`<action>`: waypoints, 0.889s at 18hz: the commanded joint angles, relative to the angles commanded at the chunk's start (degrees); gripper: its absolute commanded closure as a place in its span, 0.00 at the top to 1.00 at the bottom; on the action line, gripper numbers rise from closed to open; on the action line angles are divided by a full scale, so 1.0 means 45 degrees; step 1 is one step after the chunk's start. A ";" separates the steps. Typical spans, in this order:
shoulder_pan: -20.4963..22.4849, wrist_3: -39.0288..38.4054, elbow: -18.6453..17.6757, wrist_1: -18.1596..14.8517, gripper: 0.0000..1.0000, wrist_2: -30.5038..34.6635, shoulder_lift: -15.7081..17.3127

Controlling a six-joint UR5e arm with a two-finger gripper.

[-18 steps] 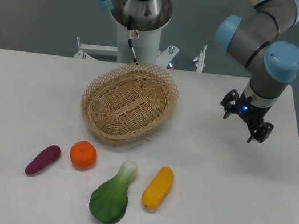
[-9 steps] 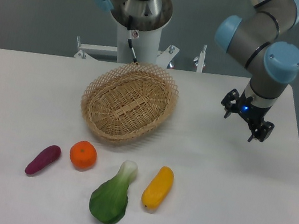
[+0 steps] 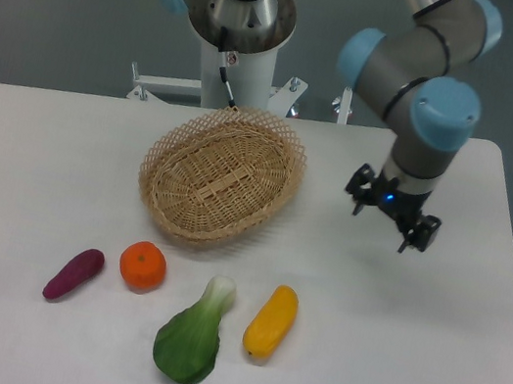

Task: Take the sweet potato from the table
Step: 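Move the gripper over the basket and down toward the purple sweet potato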

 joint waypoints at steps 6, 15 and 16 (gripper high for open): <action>-0.1972 -0.3398 0.0430 0.0039 1.00 -0.0137 -0.0273; -0.5195 -0.6059 0.0606 0.1074 1.00 -0.0703 -0.1073; -0.5508 -0.6079 0.0626 0.1074 1.00 -0.0703 -0.1229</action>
